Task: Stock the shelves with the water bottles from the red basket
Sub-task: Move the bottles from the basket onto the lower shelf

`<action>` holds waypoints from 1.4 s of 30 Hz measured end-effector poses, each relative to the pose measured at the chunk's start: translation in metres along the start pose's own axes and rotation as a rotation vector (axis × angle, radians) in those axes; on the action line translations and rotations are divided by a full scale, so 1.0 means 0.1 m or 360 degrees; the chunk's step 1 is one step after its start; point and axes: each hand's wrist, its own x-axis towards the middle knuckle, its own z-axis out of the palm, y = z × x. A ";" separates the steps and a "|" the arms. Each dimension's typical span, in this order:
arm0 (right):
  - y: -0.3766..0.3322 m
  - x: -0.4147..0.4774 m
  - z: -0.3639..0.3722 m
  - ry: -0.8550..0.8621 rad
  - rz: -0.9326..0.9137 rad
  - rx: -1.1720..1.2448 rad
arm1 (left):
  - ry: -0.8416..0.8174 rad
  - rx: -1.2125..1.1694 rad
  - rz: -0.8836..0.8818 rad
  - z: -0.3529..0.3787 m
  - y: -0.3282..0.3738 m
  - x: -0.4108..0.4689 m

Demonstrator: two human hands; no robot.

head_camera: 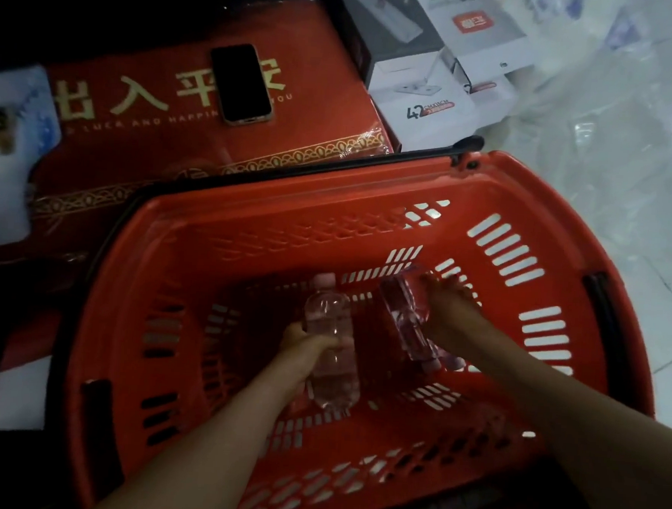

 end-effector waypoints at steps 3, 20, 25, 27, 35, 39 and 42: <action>-0.31 -0.03 -0.12 -0.0262 -0.0347 0.0316 | -0.0102 -0.0172 0.0122 0.06 0.15 -0.13; -1.23 -1.59 -1.35 -0.0914 -0.1153 0.2136 | -0.0519 -0.0298 0.0722 -0.71 1.01 -2.36; -1.45 -2.01 -1.90 -0.0408 -0.1229 0.2069 | -0.0401 -0.0354 0.1102 -0.91 1.46 -2.92; -1.56 -2.17 -2.11 -0.0198 -0.1226 0.1819 | -0.0356 -0.0344 0.1181 -0.93 1.65 -3.09; -1.97 -2.60 -3.09 0.0231 -0.1394 0.1665 | -0.0346 -0.0201 0.1575 -1.22 2.58 -3.87; -2.20 -2.70 -3.54 0.0275 -0.1584 0.1697 | -0.0292 -0.0111 0.1826 -1.37 3.04 -4.21; -2.44 -2.84 -3.91 0.0389 -0.1774 0.1594 | -0.0127 -0.0084 0.2087 -1.44 3.34 -4.44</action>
